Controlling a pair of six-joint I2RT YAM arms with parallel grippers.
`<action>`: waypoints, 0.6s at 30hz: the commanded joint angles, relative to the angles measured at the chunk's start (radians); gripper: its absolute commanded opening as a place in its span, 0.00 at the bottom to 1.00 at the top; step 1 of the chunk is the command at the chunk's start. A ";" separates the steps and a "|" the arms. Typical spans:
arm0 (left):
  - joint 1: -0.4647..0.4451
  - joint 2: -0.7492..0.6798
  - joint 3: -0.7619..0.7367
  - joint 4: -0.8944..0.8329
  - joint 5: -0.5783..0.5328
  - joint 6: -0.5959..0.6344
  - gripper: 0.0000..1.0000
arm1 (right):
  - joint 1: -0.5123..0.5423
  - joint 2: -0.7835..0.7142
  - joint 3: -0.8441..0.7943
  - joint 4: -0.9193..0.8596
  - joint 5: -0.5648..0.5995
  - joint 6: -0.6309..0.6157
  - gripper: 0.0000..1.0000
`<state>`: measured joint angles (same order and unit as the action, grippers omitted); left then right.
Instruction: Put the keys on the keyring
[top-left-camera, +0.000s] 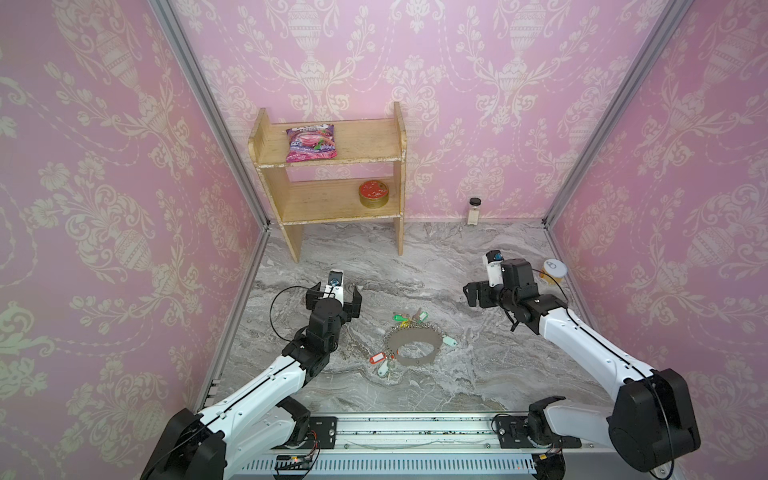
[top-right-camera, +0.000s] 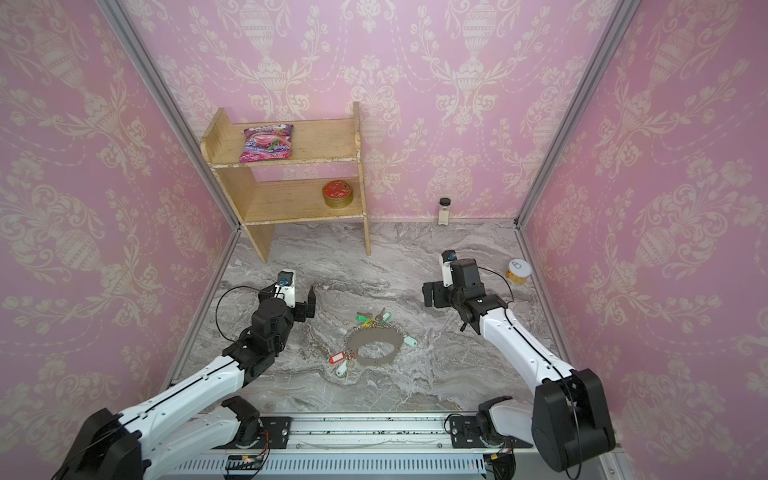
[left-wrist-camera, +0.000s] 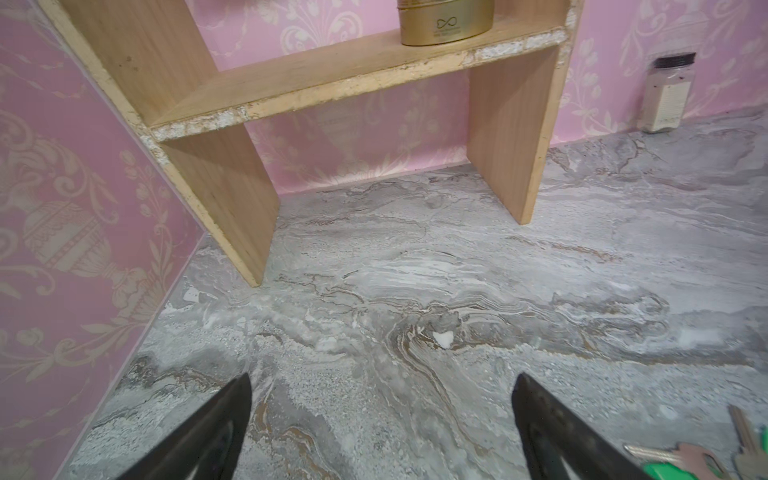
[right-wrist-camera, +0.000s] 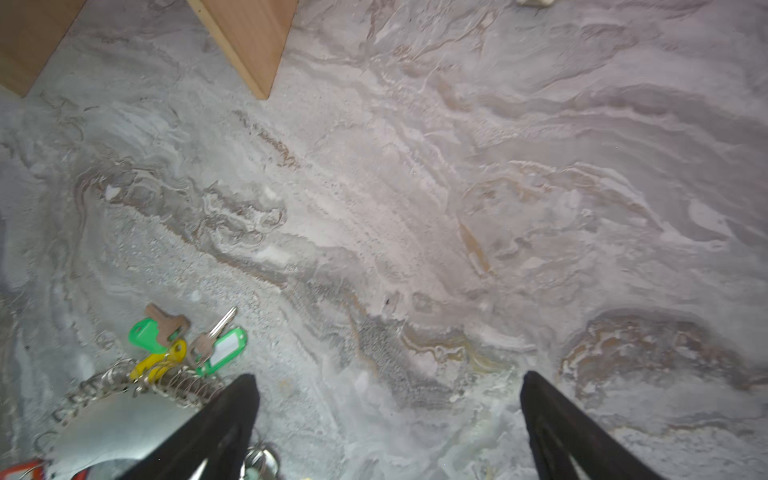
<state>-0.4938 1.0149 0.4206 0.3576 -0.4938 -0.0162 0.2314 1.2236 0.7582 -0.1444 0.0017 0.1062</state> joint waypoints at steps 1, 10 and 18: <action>0.062 0.070 -0.015 0.165 -0.025 0.042 0.99 | -0.051 -0.025 -0.104 0.253 0.102 -0.084 1.00; 0.199 0.215 -0.127 0.471 0.011 0.132 0.99 | -0.109 0.106 -0.241 0.570 0.082 -0.176 1.00; 0.269 0.346 -0.148 0.615 0.063 0.181 0.99 | -0.121 0.159 -0.323 0.772 0.019 -0.191 1.00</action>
<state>-0.2501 1.3361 0.2810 0.8810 -0.4652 0.1226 0.1169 1.3655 0.4614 0.4938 0.0540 -0.0574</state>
